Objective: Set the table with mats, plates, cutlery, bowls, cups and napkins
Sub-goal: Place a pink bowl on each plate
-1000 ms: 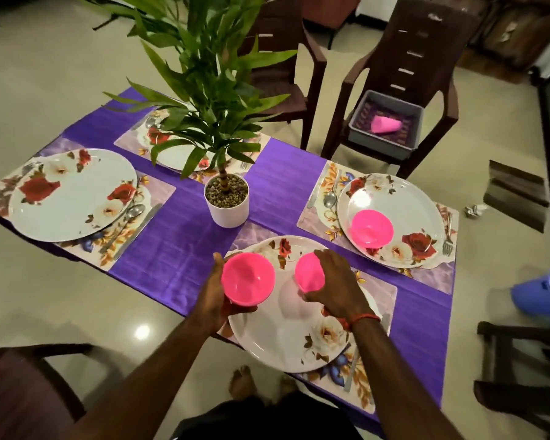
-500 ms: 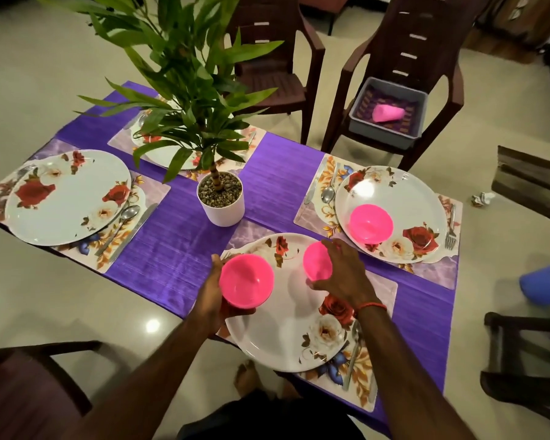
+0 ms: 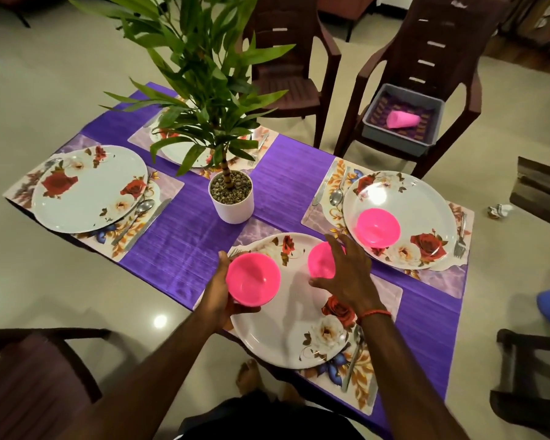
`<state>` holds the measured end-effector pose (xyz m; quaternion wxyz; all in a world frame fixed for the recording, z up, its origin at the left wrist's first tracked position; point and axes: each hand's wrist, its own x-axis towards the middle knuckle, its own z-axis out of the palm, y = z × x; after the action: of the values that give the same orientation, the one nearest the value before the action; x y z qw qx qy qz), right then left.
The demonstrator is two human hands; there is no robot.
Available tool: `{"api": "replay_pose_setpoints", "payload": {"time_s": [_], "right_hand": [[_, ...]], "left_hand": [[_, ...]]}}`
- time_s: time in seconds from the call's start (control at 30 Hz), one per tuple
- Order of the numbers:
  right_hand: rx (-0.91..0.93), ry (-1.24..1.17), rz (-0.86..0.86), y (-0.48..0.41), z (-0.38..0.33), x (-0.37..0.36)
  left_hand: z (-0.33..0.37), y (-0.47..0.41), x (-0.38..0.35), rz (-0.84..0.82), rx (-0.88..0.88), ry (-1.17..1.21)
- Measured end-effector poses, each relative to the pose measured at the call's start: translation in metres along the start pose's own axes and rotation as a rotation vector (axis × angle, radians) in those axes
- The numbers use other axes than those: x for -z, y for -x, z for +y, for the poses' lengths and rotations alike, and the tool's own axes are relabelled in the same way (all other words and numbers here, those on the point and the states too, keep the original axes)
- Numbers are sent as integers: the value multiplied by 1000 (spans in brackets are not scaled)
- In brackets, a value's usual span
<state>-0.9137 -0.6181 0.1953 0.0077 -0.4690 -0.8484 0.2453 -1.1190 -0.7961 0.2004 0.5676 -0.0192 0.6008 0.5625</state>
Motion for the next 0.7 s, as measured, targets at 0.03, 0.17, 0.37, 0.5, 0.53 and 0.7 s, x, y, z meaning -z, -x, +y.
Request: {"api": "replay_pose_setpoints", "payload": {"time_s": [0.03,0.17,0.37,0.5,0.53,0.7], "right_hand": [[34,10,20,1,-3,2],[315,60,141,1,-35,14],[581,20,-102,4,-103,19],[686,115,-214,11,-129,3],[702,127,-230,13,-134,-1],[774,124,-320,20,-160,-20]], "left_hand": [[0,1,0,-3,-3,-2],[1,10,0,-21,-12,-28],[4,29,3,-4,-20,-26],[3,40,15,19,-63,26],[3,43,19,23,-76,25],[0,54,47,106,-87,39]]}}
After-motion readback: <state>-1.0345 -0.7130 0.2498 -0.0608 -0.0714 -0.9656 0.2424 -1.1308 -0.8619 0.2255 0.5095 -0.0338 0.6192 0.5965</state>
